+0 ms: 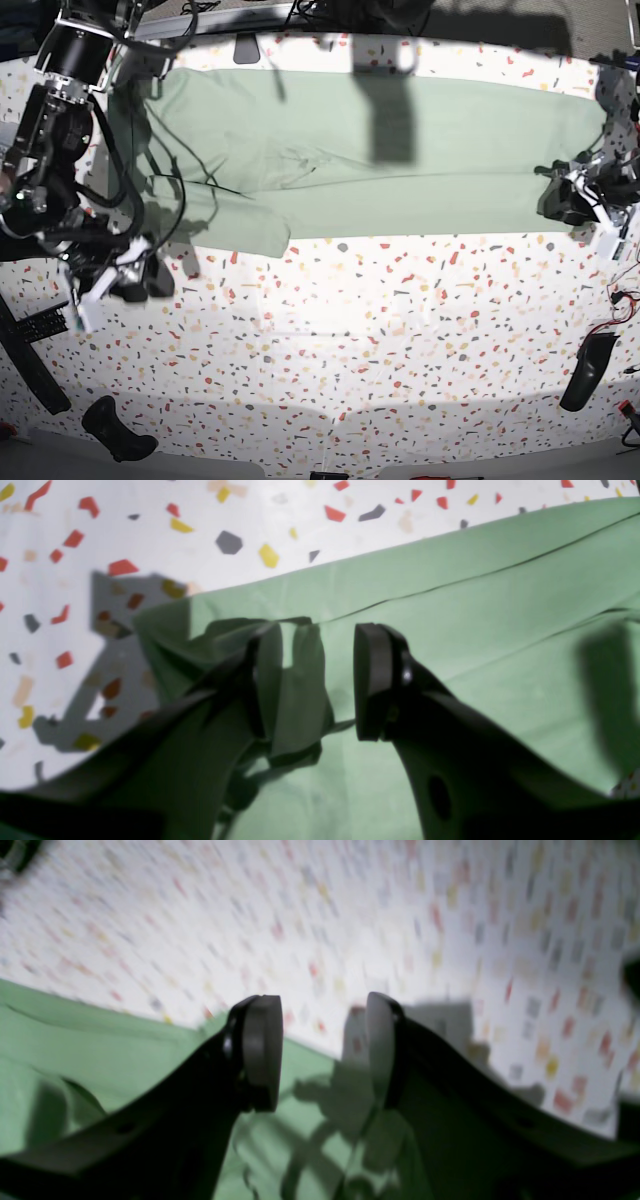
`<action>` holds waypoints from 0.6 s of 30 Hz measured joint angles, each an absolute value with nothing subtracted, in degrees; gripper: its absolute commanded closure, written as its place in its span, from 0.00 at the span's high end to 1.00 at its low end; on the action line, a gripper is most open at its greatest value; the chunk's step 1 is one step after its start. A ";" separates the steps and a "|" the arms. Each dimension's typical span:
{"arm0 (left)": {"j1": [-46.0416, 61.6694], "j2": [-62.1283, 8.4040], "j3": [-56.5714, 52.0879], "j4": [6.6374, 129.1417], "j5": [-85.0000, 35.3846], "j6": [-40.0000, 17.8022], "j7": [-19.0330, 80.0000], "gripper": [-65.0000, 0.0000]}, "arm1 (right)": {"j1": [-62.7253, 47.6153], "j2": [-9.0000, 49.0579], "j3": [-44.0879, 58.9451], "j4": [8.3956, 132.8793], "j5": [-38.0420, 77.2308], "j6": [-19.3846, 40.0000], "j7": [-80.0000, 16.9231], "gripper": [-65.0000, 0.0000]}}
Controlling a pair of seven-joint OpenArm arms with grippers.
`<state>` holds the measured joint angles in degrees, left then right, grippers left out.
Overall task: Fold the T-shirt properly
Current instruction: 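Lower the folded edge onto the shirt, keeping both grippers closed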
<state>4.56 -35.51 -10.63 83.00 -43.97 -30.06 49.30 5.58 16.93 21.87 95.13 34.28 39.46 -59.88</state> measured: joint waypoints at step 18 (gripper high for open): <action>4.56 -34.94 -10.63 83.00 -43.97 -30.06 49.32 0.33 | 6.42 16.84 21.87 80.29 26.50 36.60 -58.85 0.41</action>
<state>4.56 -34.94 -10.63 83.00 -43.97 -30.06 49.32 6.42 16.84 21.87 80.29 26.50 36.60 -58.85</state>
